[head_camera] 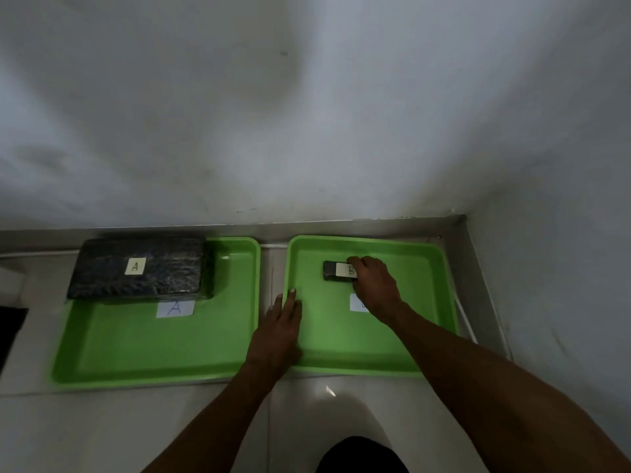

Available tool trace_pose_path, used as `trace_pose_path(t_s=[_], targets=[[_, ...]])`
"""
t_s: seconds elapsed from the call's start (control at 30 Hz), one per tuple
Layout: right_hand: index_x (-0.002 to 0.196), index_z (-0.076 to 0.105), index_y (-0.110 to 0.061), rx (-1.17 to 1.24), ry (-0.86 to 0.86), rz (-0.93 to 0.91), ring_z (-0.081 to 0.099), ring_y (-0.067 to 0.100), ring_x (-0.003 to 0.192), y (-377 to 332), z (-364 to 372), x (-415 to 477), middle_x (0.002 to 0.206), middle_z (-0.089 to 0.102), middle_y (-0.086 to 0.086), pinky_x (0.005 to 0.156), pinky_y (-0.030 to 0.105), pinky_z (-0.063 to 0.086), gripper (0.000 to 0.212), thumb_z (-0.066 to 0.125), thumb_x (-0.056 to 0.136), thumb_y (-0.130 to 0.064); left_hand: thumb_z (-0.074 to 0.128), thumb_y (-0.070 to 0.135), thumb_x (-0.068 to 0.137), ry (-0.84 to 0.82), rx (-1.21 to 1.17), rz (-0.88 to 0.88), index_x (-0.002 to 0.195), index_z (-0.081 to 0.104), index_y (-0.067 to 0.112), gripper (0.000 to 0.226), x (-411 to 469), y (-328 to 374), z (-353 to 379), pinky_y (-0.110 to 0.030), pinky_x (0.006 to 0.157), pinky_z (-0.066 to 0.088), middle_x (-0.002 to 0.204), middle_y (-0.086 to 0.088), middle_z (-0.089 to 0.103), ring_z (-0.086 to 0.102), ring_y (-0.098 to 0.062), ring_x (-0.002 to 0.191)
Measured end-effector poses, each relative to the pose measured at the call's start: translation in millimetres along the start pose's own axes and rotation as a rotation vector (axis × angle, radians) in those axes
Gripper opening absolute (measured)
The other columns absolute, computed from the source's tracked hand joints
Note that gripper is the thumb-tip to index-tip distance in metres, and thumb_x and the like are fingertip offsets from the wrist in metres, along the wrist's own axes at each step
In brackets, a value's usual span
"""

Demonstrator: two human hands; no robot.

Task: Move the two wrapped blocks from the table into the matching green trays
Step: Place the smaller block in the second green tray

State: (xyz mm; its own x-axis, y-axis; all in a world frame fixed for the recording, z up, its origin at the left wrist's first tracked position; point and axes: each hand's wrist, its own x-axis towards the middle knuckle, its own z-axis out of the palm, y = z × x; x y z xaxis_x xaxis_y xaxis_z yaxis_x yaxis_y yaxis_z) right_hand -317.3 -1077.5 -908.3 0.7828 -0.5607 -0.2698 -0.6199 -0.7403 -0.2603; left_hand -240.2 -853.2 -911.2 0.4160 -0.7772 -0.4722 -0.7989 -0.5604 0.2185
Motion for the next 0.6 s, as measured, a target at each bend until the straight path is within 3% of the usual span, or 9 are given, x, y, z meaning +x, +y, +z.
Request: trace_pose_path(t_s=[0.13, 0.37, 0.5, 0.6], targets=[[0.138, 0.049, -0.013, -0.022, 0.024, -0.02, 0.048, 0.035, 0.122, -5, 5, 11, 0.128, 0.058, 0.016, 0.105, 0.044, 0.039, 0.056, 0.052, 0.085, 0.004, 0.074, 0.041, 0.082, -0.017, -0.012, -0.032, 0.155, -0.006, 0.003, 0.115, -1, 7, 2, -0.044, 0.121, 0.022, 0.164, -0.014, -0.02, -0.009, -0.038, 0.152], [0.15, 0.029, -0.013, -0.116, 0.031, 0.044, 0.029, 0.037, 0.143, -14, 3, -1, 0.152, 0.035, 0.021, 0.116, 0.058, 0.028, 0.063, 0.049, 0.092, 0.0, 0.075, 0.05, 0.079, -0.034, -0.012, -0.083, 0.153, -0.011, 0.0, 0.124, 1, 12, 4, -0.046, 0.121, 0.021, 0.163, -0.015, -0.021, -0.013, -0.039, 0.151], [0.143, 0.03, -0.009, -0.007, 0.062, 0.305, 0.045, 0.036, 0.128, -23, 18, -45, 0.144, 0.039, 0.021, 0.1, 0.052, 0.048, 0.063, 0.063, 0.092, -0.025, 0.072, 0.056, 0.079, -0.039, 0.009, -0.112, 0.152, -0.014, -0.001, 0.126, 3, 16, 5, -0.047, 0.123, 0.01, 0.162, -0.018, -0.021, -0.016, -0.043, 0.149], [0.146, 0.027, -0.011, -0.021, -0.07, 0.316, 0.029, 0.043, 0.142, -20, 37, -69, 0.155, 0.027, 0.021, 0.107, 0.056, 0.042, 0.059, 0.049, 0.099, -0.039, 0.072, 0.056, 0.079, -0.037, -0.011, -0.12, 0.152, -0.014, -0.002, 0.127, 4, 16, 7, -0.046, 0.123, 0.009, 0.163, -0.017, -0.02, -0.015, -0.043, 0.149]])
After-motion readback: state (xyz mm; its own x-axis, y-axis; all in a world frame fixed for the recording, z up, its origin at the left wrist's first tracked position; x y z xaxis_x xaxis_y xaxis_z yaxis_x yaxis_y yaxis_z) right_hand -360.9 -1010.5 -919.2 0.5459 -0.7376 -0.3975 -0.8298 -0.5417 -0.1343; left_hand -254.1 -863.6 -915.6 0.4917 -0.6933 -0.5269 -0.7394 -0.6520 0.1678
